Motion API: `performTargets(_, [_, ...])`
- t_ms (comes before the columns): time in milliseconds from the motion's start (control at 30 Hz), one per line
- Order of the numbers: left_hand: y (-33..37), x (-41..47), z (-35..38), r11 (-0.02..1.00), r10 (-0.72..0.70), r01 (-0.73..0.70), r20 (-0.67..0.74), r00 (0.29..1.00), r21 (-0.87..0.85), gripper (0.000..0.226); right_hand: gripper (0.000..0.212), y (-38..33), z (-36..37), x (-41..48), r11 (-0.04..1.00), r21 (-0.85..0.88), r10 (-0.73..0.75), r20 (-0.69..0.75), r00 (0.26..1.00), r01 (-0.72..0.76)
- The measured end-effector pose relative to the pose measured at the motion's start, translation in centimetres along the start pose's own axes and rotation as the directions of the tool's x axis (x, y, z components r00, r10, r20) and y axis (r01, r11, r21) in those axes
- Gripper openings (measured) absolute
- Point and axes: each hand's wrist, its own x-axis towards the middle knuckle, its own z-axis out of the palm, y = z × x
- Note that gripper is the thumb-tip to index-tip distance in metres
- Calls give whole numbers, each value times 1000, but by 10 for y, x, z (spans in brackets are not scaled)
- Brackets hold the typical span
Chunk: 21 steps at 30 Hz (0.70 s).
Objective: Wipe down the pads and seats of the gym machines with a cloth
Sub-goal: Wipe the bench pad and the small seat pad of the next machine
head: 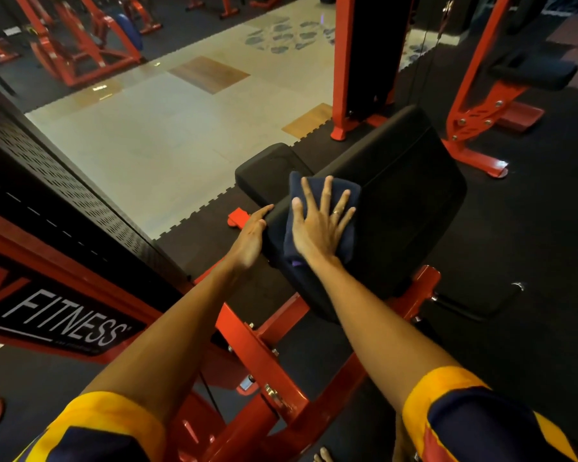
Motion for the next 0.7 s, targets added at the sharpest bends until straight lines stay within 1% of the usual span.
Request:
performTargets(67, [1, 0, -4, 1000, 3, -4, 23, 1000, 31, 42, 59, 0, 7, -31, 988, -24, -151, -29, 988, 150])
performTargets(133, [3, -1, -8, 994, 26, -31, 52, 998, 103, 39, 63, 21, 9, -60, 934, -111, -343, -9, 939, 340])
performTargets(167, [4, -2, -10, 987, 37, -45, 58, 998, 156, 41, 65, 37, 8, -66, 905, -141, -405, 6, 914, 401])
performTargets(200, [5, -1, -12, 974, 45, -56, 55, 998, 219, 42, 67, 55, 4, -67, 894, -150, -424, 19, 906, 421])
performTargets(233, [7, -2, -13, 954, 59, -70, 47, 997, 291, 43, 68, 73, 1, -64, 908, -153, -391, 21, 920, 389])
performTargets(267, [8, -1, -15, 928, 79, -84, 29, 996, 364, 44, 67, 86, -2, -58, 938, -153, -314, 12, 949, 312])
performTargets(333, [15, 0, -15, 855, 142, -128, 9, 990, 503, 47, 66, 97, -9, -34, 990, -115, -88, -20, 996, 86])
performTargets(367, [19, 1, -15, 814, 174, -152, 15, 985, 560, 48, 64, 92, -12, -20, 998, -55, 34, -5, 999, -34])
performTargets(400, [24, 2, -14, 773, 206, -185, 34, 978, 607, 50, 63, 83, -13, -7, 992, -2, 127, 20, 992, -127])
performTargets(433, [28, 5, -11, 732, 234, -222, 69, 970, 644, 52, 62, 72, -12, -1, 984, 28, 175, 31, 984, -176])
performTargets(467, [32, 9, -7, 686, 255, -263, 115, 960, 679, 54, 62, 61, -10, -2, 985, 35, 167, 21, 986, -168])
performTargets(500, [36, 14, -3, 639, 270, -300, 159, 950, 708, 57, 61, 53, -6, -11, 994, 24, 111, -12, 994, -111])
performTargets(567, [43, 24, 7, 563, 290, -347, 215, 933, 750, 61, 61, 51, 5, -47, 996, -34, -82, -65, 994, 80])
performTargets(633, [45, 32, 15, 489, 303, -362, 234, 924, 794, 63, 65, 71, 7, -82, 960, -109, -262, -33, 965, 257])
performTargets(667, [44, 35, 17, 460, 299, -360, 240, 924, 812, 64, 67, 88, 4, -83, 947, -110, -305, -13, 952, 301])
performTargets(700, [43, 37, 18, 437, 293, -360, 248, 923, 824, 63, 68, 105, 1, -76, 947, -100, -308, -7, 951, 306])
